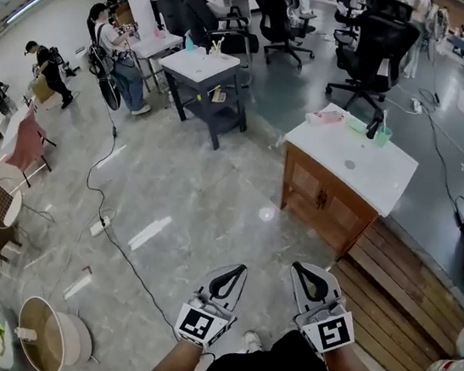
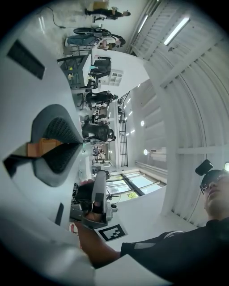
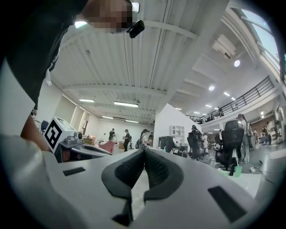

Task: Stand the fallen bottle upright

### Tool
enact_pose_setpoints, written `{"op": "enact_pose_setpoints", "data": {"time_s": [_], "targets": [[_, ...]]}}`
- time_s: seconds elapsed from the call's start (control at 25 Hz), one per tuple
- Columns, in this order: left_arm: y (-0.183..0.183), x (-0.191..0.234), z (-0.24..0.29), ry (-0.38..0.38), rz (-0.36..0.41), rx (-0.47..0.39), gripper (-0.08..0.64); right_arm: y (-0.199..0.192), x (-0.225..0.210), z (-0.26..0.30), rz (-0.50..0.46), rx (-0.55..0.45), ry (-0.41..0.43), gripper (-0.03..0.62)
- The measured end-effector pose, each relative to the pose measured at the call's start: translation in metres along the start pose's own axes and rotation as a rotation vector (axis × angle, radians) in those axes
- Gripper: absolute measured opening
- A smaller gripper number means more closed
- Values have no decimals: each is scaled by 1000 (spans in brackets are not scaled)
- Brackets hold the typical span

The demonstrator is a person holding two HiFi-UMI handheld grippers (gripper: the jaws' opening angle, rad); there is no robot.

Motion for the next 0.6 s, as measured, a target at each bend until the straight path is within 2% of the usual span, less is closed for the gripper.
{"op": "enact_pose_setpoints", "data": {"time_s": [0.28,0.6], "targets": [[-11,29,36,-4,-13,3,15,-20,-30,20,-10,45,-30,17],[-23,76,111,14,5,6,24,-47,-97,69,-23,62,-46,17]]}}
Point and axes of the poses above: the fingertips, and each gripper's own axes: z forward along the fingers, x to its left, y out of its top, the point moved 10 cm from there along -z, backward along the fingers, and after that the axes turned 14 degrees about -x, right-handed, at the moved point
